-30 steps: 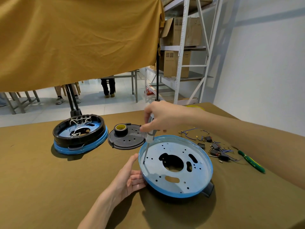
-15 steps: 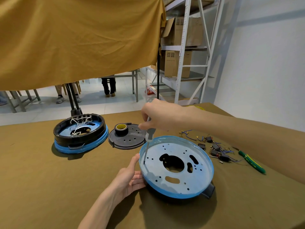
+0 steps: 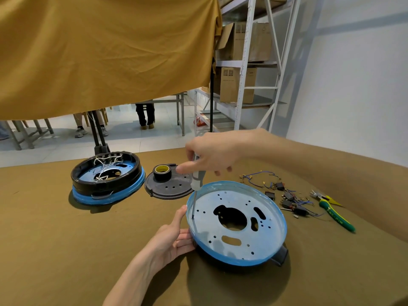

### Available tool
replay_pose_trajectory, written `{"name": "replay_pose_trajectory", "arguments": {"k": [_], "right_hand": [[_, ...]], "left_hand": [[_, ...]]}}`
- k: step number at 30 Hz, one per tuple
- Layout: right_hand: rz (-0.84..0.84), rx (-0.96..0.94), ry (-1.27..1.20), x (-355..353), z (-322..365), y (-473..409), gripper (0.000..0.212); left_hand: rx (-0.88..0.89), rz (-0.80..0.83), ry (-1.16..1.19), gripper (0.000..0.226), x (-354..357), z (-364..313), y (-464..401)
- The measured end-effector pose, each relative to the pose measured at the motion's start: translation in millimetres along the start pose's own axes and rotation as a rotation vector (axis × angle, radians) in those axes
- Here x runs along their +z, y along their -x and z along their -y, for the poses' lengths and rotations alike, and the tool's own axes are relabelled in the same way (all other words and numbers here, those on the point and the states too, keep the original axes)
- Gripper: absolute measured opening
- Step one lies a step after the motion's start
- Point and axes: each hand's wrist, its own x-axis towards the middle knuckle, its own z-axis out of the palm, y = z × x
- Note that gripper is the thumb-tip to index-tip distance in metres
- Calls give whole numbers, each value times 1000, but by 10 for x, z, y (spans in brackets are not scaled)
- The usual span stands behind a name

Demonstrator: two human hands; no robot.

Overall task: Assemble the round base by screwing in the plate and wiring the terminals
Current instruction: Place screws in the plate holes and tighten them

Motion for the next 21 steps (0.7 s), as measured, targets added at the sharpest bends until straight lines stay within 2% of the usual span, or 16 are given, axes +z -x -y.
{"name": "replay_pose_trajectory", "arguments": {"k": [2, 4, 5, 6, 8, 10, 12, 13, 16, 19, 21], "right_hand": [[88, -51, -159, -43, -26, 24, 29], [25, -78, -134, 32, -18, 12, 20], [-49, -66, -46, 78, -2, -13, 23], [-125, -42, 64, 101, 23, -36, 35], [-127, 8, 117, 72, 20, -52, 47], [20, 9, -40, -21, -15, -37, 31], [55, -20, -78, -37, -52, -25, 18], [28, -23, -50, 2, -60, -31, 17], [-61, 14, 85, 70, -44, -54, 39], [48, 8, -47, 20, -80, -35, 28], [20, -32, -123, 39, -102, -20, 20]], "left_hand": [[5, 5, 10, 83, -10, 1, 1], [2, -1, 10, 83, -13, 3, -4], [2, -2, 7, 83, -10, 3, -5], [5, -2, 4, 83, -6, 0, -5], [8, 0, 1, 83, -9, 3, -9], [5, -4, 1, 83, -17, 10, -19], [2, -10, -1, 84, -17, 6, -23], [3, -13, 0, 84, -16, 8, -28], [5, -7, -1, 85, -12, 7, -29], [4, 3, -13, 83, -12, 3, -25], [7, -3, -17, 82, -6, -1, -11]]}}
